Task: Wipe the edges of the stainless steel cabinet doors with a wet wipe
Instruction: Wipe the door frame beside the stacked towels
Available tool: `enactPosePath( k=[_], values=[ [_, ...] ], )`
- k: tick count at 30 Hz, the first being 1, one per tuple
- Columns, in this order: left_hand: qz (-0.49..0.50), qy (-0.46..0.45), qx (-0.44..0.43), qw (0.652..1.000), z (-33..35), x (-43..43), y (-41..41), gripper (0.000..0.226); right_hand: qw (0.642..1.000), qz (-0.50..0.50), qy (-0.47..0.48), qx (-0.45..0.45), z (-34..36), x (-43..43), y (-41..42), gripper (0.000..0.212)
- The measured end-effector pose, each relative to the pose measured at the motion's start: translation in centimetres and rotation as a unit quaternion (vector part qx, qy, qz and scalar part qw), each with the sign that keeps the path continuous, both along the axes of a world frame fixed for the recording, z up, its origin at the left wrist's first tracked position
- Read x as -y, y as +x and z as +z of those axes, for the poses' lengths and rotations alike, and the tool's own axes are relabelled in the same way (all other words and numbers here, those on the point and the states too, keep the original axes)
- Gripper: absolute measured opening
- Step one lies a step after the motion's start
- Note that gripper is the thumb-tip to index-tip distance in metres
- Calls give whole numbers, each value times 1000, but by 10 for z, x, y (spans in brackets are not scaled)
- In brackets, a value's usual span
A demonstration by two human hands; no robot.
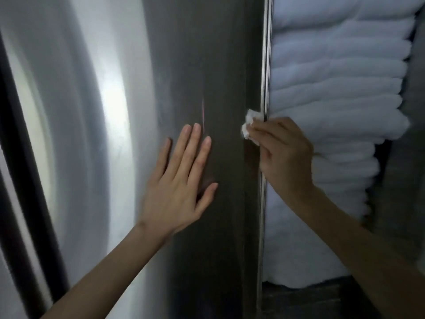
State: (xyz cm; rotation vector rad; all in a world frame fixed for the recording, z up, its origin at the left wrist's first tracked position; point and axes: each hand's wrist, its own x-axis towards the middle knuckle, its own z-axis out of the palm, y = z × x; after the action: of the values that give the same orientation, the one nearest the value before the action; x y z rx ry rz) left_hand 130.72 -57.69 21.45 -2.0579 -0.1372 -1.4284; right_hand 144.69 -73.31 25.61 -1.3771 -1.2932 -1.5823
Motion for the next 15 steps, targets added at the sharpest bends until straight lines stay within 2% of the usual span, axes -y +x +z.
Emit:
enactPosePath(
  k=[2,4,6,8,12,15],
  values=[
    [3,-1,5,1000,-3,-1,0,67,999,13,-28,-23,-65,3,-4,14],
    [-1,0,5,1000,-5,-3,0,67,997,5,-83,-2,-113,13,-10,11],
    [0,4,5,1000,-4,-3,-1,66,990,-6,-141,30,-120,22,-8,14],
    [2,5,5,1000,-3,-3,-1,66,987,-8,-155,44,-99,25,-6,14],
    [0,-2,3,1000,-4,-2,-1,67,999,11,-52,-3,-60,13,-7,18],
    [-5,-3,5,1000,-4,-2,-1,66,997,16,14,-80,-87,0,-17,17]
  ],
)
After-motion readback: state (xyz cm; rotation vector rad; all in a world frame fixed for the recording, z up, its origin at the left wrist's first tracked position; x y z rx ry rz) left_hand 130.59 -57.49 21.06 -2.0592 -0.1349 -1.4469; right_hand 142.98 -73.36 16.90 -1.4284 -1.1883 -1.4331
